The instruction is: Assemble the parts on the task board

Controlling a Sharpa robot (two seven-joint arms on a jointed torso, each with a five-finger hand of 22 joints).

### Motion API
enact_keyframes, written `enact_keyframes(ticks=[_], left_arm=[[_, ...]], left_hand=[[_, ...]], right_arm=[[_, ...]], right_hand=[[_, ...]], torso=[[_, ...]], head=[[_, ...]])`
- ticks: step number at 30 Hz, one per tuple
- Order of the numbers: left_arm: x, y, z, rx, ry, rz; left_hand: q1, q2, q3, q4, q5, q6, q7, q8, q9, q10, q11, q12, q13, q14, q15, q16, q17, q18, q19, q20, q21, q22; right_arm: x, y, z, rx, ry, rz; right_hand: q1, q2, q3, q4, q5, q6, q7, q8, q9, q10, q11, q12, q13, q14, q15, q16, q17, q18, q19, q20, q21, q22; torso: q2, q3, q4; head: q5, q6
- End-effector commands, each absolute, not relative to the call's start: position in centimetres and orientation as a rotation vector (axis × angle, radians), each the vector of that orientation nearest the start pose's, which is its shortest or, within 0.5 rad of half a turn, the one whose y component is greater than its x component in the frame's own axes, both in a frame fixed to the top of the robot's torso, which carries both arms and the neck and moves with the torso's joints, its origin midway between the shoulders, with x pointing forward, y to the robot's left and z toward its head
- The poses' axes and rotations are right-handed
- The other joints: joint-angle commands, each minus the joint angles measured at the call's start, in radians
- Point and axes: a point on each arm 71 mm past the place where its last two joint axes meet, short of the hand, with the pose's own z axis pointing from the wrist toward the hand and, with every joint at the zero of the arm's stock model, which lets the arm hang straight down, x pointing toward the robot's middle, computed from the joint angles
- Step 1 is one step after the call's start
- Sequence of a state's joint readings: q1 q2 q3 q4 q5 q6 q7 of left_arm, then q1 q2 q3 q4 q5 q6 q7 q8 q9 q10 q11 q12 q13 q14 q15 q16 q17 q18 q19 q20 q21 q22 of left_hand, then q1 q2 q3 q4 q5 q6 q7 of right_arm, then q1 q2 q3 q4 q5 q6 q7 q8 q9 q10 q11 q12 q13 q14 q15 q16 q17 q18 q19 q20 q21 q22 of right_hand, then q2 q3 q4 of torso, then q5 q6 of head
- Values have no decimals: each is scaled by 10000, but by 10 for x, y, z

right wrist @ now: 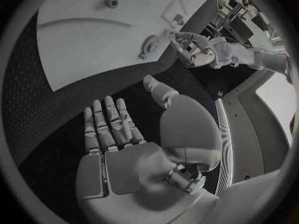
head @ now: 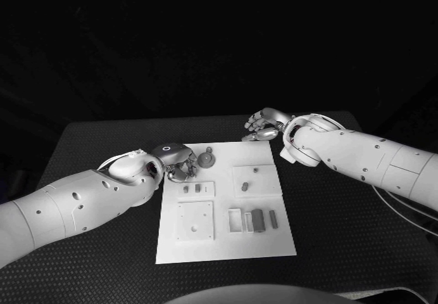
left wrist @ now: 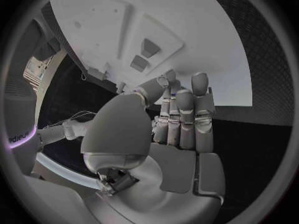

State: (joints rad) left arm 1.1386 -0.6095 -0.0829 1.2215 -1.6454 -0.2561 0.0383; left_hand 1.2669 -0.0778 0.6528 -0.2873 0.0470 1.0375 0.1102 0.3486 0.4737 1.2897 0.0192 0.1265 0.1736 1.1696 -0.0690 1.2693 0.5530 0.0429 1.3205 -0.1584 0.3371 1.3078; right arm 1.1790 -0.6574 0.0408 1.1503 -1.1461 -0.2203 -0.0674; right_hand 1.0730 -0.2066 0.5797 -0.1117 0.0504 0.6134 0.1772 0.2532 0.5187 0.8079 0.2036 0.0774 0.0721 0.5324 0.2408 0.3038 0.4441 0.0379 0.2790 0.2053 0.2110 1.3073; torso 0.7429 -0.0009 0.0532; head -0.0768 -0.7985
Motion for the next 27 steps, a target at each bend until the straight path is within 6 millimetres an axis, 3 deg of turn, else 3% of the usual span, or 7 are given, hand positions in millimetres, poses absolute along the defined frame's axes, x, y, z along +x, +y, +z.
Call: enact_keyframes(ticks=[1, 27], left_arm=[[508, 154, -253, 4669, 17432, -6167], [507, 144, -257, 4833, 17499, -6292]], left_hand=[[-26, 91, 61, -8, 29, 49, -11, 31, 16, 291, 232, 8, 480, 77, -7, -4, -11, 426, 42, -46, -14, 184], [-40, 103, 68, -8, 29, 41, -7, 23, 20, 293, 233, -16, 497, 79, -6, -15, -12, 414, 30, -48, -38, 177]], right_arm=[[554, -220, -200, 2258, 17663, 6850], [554, -220, -200, 2253, 17671, 6855]], right_hand=[[-11, 92, -37, -8, -13, -66, 380, 67, 13, 55, 40, -65, -17, -20, 72, 34, 10, -105, 15, -5, -63, 210], [-15, 94, -42, -10, -13, -70, 380, 74, 12, 56, 41, -66, -18, -25, 73, 40, 11, -102, 20, -3, -73, 210]], torso=[[-1, 3, -8], [1, 8, -6]], head=[[-7, 6], [-36, -17]])
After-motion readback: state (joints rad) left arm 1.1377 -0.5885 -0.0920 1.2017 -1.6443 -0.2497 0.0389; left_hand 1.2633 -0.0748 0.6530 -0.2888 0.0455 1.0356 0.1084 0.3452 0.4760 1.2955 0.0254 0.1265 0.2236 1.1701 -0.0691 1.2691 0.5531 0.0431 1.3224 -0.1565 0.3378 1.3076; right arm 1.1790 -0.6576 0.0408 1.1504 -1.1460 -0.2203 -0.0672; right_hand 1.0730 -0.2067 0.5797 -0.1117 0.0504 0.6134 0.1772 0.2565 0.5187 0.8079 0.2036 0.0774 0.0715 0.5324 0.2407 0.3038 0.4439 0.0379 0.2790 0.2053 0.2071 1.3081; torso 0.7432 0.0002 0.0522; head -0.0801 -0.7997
